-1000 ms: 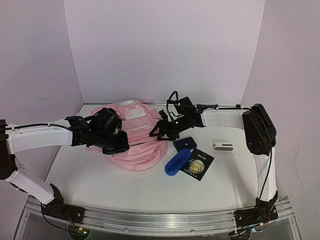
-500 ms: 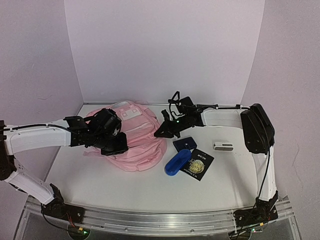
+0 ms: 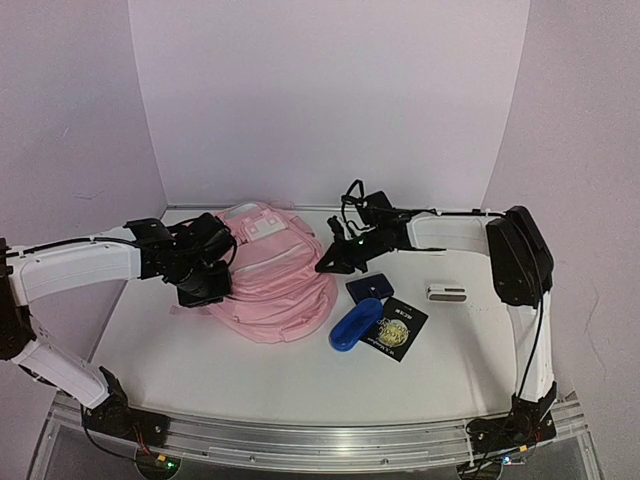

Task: Pack the student bag
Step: Unzip the student bag at the center of the board.

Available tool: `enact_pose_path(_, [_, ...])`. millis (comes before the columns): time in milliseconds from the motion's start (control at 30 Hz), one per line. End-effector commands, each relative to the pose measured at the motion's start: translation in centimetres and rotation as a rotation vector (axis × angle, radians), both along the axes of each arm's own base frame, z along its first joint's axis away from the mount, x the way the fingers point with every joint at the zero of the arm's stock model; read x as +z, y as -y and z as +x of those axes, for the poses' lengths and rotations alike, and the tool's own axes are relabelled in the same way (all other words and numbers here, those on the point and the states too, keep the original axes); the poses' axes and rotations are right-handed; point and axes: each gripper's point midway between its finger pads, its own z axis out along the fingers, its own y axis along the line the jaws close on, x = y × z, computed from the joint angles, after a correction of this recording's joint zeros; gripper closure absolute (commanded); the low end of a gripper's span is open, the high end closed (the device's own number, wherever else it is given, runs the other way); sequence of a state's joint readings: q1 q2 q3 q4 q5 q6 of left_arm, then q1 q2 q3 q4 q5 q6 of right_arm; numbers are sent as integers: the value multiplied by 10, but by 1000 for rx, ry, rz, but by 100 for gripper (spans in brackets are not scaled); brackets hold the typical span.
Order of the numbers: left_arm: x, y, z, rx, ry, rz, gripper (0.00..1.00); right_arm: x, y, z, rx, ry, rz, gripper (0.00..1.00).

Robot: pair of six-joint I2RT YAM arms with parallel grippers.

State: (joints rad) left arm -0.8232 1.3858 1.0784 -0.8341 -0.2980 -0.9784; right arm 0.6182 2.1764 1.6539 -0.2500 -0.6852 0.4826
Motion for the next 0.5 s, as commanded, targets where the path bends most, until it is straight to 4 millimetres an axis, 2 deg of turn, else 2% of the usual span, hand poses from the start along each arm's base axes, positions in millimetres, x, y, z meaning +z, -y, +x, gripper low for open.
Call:
enact_pose_path(0, [16,-74,14,112,36,278,100,26,46,38,-98,167,-116,100])
enact_pose_path(200, [40,-106,40,72,148,465,100,29,47,39,-82,189,-133,100])
enact_pose_path(267, [47,-121,48,28,188,594,100,32,47,38,-70,196,-133,100])
enact_pose_path(367, [46,-137,58,-15,181,689,100,39,46,37,-58,205,-124,100])
enact_pose_path(467, [41,-140,65,-98,178,711,100,45,44,37,-48,212,-113,100])
